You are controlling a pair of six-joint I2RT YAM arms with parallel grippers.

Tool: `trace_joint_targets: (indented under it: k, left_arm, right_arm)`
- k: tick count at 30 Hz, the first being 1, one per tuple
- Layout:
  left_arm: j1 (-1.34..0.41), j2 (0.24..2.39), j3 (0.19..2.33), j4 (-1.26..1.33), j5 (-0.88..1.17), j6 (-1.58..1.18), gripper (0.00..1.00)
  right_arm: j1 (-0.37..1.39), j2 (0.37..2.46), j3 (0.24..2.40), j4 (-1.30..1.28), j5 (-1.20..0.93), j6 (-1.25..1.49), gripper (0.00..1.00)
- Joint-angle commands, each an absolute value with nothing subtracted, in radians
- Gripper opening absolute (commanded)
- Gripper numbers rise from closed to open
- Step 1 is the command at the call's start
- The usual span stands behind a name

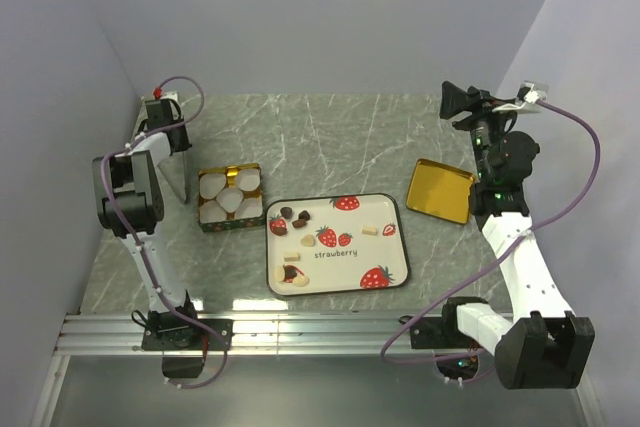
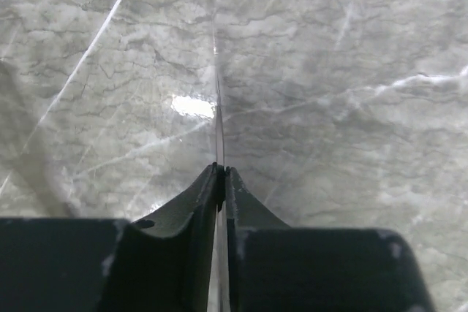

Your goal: Pack the chocolate

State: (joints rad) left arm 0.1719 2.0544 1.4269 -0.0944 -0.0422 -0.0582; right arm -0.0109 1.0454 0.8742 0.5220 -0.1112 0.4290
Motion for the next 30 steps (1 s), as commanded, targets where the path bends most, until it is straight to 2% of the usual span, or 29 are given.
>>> trace_joint_targets:
  k: [1,4,5,7,12,14,21,26,30]
  left_arm:
    - [0.199,2.082,1.491,-0.097,0.049,-0.031,0.16]
    - [0.202,2.08,1.497,-0.104,0.083,-0.028,0.25]
    - [0.202,2.079,1.496,-0.103,0.092,-0.032,0.34]
    - [0.206,2.065,1.49,-0.101,0.101,-0.038,0.43]
    - [0.204,1.949,1.403,-0.072,0.051,-0.1,0.61]
    - [0.204,1.893,1.358,-0.054,0.028,-0.123,0.78]
    - [0.202,1.689,1.178,-0.048,-0.145,-0.274,0.86]
    - [0.202,1.732,1.152,-0.146,-0.265,-0.403,0.87]
    - [0.204,1.792,1.149,-0.186,-0.281,-0.428,0.87]
  right_arm:
    - [-0.005,1.002,0.859,0.52,-0.084,0.411,0.74]
    - [-0.005,0.976,0.844,0.522,-0.074,0.408,0.74]
    - [-0.005,0.973,0.841,0.52,-0.072,0.408,0.74]
    - [-0.005,0.966,0.838,0.515,-0.074,0.405,0.74]
    - [-0.005,0.969,0.836,0.52,-0.086,0.407,0.74]
    - [-0.006,0.973,0.836,0.525,-0.089,0.405,0.75]
    - [-0.005,1.012,0.848,0.532,-0.107,0.406,0.8]
    - [0.018,1.031,0.854,0.54,-0.127,0.414,0.8]
    - [0.02,1.019,0.848,0.54,-0.124,0.413,0.8]
